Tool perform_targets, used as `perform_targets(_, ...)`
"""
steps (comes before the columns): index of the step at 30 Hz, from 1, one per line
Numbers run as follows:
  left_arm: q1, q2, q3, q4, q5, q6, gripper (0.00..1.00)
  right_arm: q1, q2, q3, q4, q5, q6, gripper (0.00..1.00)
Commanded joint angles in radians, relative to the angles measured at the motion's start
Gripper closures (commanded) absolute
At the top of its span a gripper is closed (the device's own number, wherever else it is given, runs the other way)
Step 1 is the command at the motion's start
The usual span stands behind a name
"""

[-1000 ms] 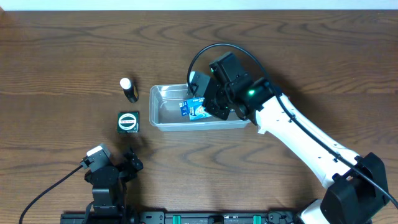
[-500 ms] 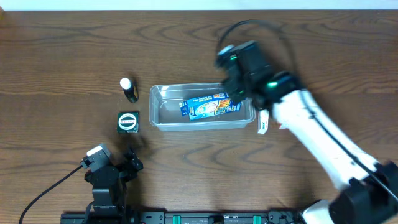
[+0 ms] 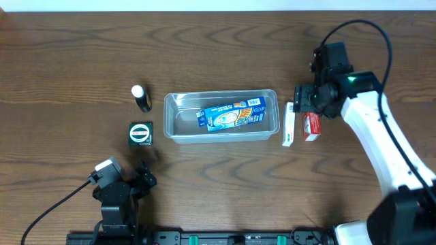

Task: Pack container
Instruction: 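Move the right gripper back and grasp the red-and-white box, then lower the red box into the container and release it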

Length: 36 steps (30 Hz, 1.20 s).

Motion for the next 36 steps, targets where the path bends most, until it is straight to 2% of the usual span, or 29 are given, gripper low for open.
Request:
perform_targets(1, 0.006, -0.008, -0.012, 0.003, -0.005, -0.002, 0.02, -0.029, 0.033, -0.038, 0.012, 0.017, 0.063, 0.22)
perform_targets(7, 0.006, -0.008, -0.012, 0.003, -0.005, -0.002, 0.02, -0.087, 0.052, -0.113, 0.045, 0.009, 0.069, 0.27)
perform_targets(14, 0.006, -0.008, -0.012, 0.003, -0.005, -0.002, 0.02, -0.087, 0.052, -0.199, 0.127, -0.026, 0.049, 0.31)
perform_targets(19, 0.006, -0.008, -0.012, 0.003, -0.005, -0.002, 0.02, -0.089, 0.052, -0.248, 0.175, -0.028, 0.05, 0.46)
perform_targets(25, 0.006, -0.008, -0.012, 0.003, -0.005, -0.002, 0.02, -0.089, 0.052, -0.251, 0.193, -0.029, 0.043, 0.58)
perform_targets(27, 0.006, -0.008, -0.012, 0.003, -0.005, -0.002, 0.02, -0.089, 0.05, -0.246, 0.191, -0.028, 0.03, 0.67)
perform_targets(36, 0.006, -0.008, -0.013, 0.003, -0.005, -0.002, 0.02, -0.086, -0.047, -0.156, 0.141, -0.037, -0.049, 0.82)
